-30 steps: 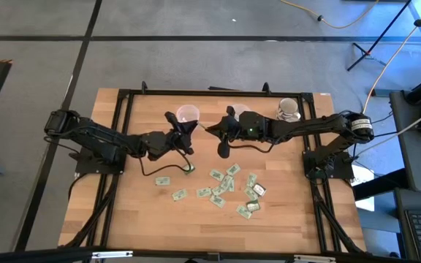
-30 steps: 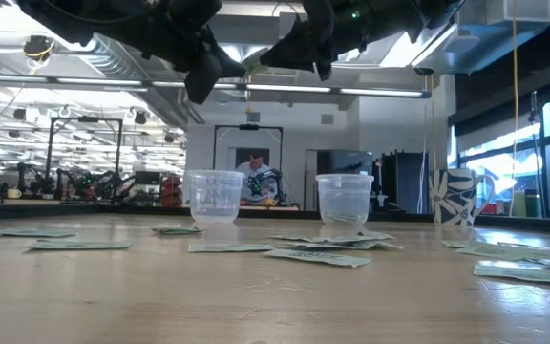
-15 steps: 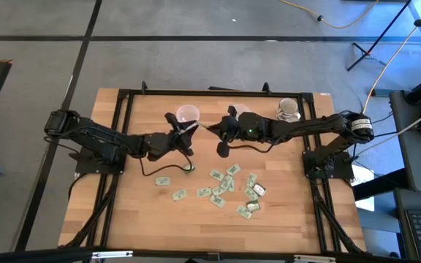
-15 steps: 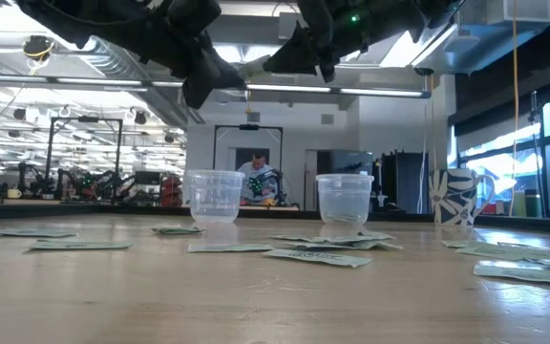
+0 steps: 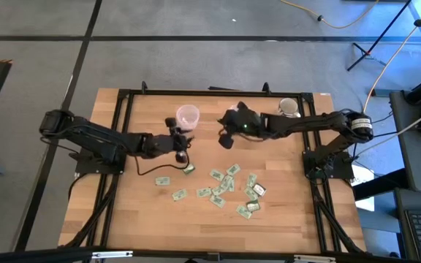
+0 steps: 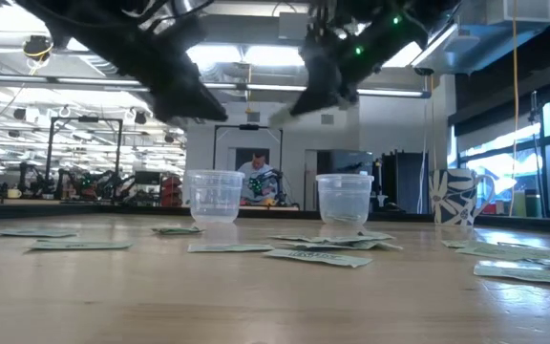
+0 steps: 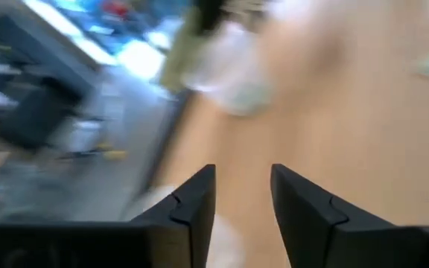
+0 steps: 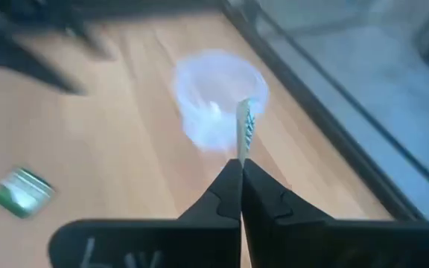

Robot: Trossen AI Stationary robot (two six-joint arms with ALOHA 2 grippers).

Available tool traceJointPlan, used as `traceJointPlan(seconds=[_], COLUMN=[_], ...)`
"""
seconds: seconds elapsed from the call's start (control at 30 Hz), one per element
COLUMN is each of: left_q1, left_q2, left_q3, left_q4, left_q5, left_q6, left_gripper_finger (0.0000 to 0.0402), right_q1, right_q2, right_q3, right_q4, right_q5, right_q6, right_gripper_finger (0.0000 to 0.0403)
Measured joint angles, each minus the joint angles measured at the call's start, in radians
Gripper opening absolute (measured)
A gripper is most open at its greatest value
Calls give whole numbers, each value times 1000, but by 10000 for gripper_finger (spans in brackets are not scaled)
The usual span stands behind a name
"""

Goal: Pick and place Stevia / Truvia into bins
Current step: Put the stevia packet into the right transparent container

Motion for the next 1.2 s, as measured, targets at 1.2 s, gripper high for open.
traceJointPlan(seconds=[1.2], left_q1=[-47], left_q2=[-19], left_q3=[83], left_q4=[-807], left_q5=[780], left_q6=[-571], left_gripper_finger=[134], right_q1=[-206], right_q2=[101], right_q3=[87], right_q4=[-494], right_q5=[-59], right_q6=[195], right_gripper_finger=[14])
